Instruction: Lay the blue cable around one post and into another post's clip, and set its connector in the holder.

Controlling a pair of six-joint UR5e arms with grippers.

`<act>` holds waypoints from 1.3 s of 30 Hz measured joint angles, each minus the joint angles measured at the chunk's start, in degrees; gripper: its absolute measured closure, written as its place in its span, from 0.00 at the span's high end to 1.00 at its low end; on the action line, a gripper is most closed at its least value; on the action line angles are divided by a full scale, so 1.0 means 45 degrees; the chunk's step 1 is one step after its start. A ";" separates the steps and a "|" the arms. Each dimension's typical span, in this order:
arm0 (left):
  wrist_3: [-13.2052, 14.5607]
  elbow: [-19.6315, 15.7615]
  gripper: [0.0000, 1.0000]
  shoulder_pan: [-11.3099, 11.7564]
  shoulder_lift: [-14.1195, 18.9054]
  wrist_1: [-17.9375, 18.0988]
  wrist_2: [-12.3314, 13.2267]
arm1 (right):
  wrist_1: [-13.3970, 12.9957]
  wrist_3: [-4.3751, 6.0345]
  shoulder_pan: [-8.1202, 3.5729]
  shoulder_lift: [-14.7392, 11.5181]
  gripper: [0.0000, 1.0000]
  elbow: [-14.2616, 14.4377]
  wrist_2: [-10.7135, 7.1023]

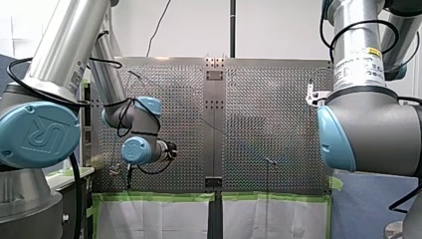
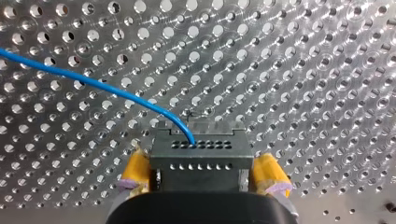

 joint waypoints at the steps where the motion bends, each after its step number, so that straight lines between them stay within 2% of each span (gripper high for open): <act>1: 0.0000 0.0000 1.00 -0.0002 0.0000 0.0000 0.0000 | -0.0003 0.0009 -0.0001 0.0000 0.99 -0.0002 0.0023; 14: 0.0000 0.0002 1.00 0.0003 0.0000 0.0000 0.0000 | 0.0067 0.0025 -0.0025 -0.0001 0.99 -0.0003 0.0410; 25: 0.0000 -0.0012 1.00 0.0006 0.0000 -0.0010 -0.0005 | 0.0160 -0.0002 -0.0066 -0.0003 0.99 -0.0001 0.0548; 39: 0.0000 -0.0009 1.00 0.0003 -0.0001 -0.0058 -0.0114 | 0.0211 -0.0028 -0.0072 -0.0004 0.99 -0.0001 0.1388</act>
